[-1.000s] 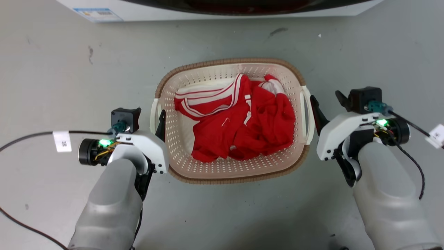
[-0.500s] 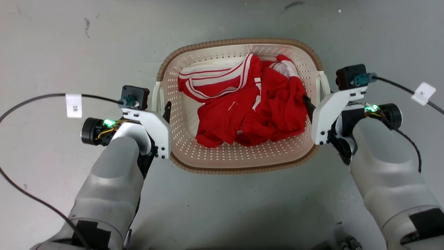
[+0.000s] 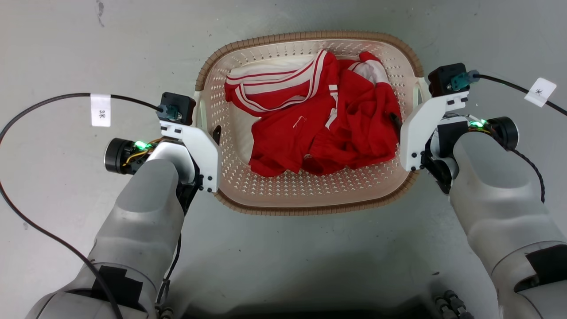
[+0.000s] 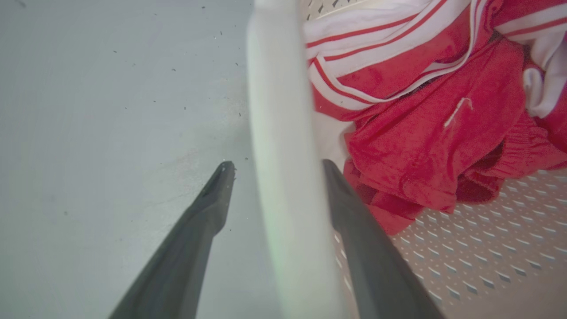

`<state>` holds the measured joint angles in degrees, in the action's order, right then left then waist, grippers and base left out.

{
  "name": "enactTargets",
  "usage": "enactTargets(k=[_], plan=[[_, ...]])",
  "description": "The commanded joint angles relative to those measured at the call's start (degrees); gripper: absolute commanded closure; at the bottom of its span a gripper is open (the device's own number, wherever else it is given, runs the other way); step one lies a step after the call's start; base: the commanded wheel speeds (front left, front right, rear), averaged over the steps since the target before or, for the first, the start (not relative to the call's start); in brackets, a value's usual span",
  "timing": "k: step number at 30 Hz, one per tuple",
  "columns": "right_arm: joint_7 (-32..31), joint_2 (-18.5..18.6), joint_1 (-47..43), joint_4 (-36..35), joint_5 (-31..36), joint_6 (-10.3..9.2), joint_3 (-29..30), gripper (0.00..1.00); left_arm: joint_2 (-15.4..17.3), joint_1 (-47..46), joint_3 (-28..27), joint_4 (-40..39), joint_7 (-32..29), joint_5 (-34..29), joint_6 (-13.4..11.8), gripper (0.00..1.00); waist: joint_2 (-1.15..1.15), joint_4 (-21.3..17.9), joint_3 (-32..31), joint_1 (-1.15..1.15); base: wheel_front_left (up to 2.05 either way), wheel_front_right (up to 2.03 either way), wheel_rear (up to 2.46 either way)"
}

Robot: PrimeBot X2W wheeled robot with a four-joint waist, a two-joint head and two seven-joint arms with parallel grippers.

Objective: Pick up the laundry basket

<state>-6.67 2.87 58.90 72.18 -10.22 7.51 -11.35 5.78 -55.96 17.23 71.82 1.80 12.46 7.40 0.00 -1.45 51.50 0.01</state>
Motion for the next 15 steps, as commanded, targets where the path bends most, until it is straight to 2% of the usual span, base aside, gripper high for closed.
enactTargets(k=[1,10,11,12,15], plan=[[-0.2,0.0,1.2,0.4,-0.4,-0.04,0.1,0.0,0.1,-0.9,0.3,0.2,-0.5,0.7,0.0,0.0,0.0,0.0,0.3,-0.01,0.0,0.0,0.0],[0.7,0.0,1.9,1.0,-2.0,-0.04,-1.0,0.0,0.2,-1.1,3.7,0.4,-1.1,3.2,0.0,0.0,0.0,0.4,0.8,-0.01,0.0,0.0,0.0],[0.3,0.0,1.9,1.1,-2.2,-0.04,-1.0,0.04,0.0,-0.9,4.2,0.2,-1.3,3.7,0.0,1.0,0.0,0.4,0.8,-0.01,0.0,0.0,0.0],[0.1,0.0,1.8,1.1,-2.5,-0.04,-1.1,1.0,-0.1,-0.9,4.7,-0.1,-1.5,4.1,0.0,1.0,0.0,0.5,0.8,-0.01,0.0,0.0,0.0],[0.0,0.0,1.8,1.2,-3.2,-0.04,-1.2,1.0,0.3,-0.8,6.2,-0.6,-1.6,5.2,0.0,1.0,0.0,0.6,0.9,-0.01,0.0,0.0,0.0]])
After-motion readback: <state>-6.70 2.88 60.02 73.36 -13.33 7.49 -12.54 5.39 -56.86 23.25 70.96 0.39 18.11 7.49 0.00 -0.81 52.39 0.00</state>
